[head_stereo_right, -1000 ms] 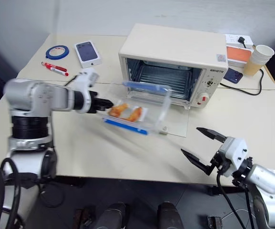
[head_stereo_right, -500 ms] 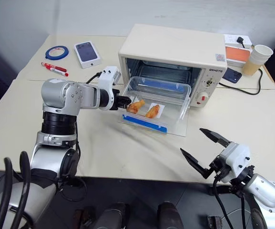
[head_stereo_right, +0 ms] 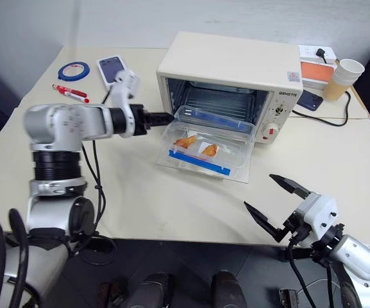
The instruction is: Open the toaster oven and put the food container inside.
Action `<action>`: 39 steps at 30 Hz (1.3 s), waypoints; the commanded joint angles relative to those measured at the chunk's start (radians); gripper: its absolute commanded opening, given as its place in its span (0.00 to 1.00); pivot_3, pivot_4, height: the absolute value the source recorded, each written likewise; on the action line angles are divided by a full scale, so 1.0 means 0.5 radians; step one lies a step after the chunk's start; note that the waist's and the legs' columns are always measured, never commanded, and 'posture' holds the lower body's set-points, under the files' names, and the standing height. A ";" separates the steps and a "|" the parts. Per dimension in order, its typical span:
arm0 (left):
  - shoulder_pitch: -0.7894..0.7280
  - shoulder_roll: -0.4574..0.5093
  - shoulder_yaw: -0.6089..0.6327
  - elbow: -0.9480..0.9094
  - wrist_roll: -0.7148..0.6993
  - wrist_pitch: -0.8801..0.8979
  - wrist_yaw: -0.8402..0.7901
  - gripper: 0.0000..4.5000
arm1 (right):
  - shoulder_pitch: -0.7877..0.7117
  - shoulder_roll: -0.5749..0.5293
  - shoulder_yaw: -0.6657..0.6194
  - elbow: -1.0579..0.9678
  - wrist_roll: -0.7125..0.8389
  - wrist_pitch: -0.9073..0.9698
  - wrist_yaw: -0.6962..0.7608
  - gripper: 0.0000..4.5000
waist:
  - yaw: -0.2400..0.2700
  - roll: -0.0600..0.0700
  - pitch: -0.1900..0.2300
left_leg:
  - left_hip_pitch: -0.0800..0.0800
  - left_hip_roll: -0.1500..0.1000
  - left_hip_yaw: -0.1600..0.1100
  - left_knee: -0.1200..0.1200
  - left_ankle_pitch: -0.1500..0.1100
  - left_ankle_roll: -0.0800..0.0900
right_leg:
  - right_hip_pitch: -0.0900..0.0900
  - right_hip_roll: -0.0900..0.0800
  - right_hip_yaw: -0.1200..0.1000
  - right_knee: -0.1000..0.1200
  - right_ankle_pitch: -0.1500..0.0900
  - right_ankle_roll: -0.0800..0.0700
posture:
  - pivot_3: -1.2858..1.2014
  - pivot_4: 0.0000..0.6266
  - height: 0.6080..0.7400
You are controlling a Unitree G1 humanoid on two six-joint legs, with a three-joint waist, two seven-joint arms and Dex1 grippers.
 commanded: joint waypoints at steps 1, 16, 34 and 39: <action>0.261 0.317 -0.035 -0.175 -0.132 -0.472 -0.657 0.66 | 0.061 -0.066 -0.089 -0.075 0.101 0.024 0.077 1.00 | -0.002 0.002 -0.001 | 0.002 0.000 0.001 -0.001 0.000 0.000 | 0.000 0.000 0.001 0.000 0.000 0.000 | 0.52 0.24 1.00; 1.071 0.304 -0.338 -0.043 0.174 -2.057 -1.385 0.00 | -0.350 -0.025 0.366 0.064 -0.183 0.342 -0.159 0.28 | 0.051 0.004 -0.003 | 0.012 -0.002 -0.012 0.001 -0.002 0.004 | 0.028 -0.005 0.004 -0.024 0.001 0.001 | 0.52 0.24 1.00; 0.415 -0.359 -0.442 0.701 0.450 -2.257 -0.583 0.00 | -1.455 0.170 0.605 0.925 -0.496 0.323 -0.349 0.01 | -0.005 0.004 -0.002 | 0.010 -0.002 -0.003 0.001 -0.002 0.004 | 0.014 -0.003 -0.011 0.000 0.001 0.001 | 0.52 0.24 1.00; 0.137 -0.496 -0.375 1.145 0.514 -2.539 -0.383 0.00 | -1.720 0.219 0.614 1.260 -0.575 0.171 -0.349 0.01 | -0.005 0.004 -0.002 | 0.006 -0.003 -0.001 0.004 -0.002 0.004 | 0.007 -0.004 -0.012 0.003 0.001 0.001 | 0.52 0.24 1.00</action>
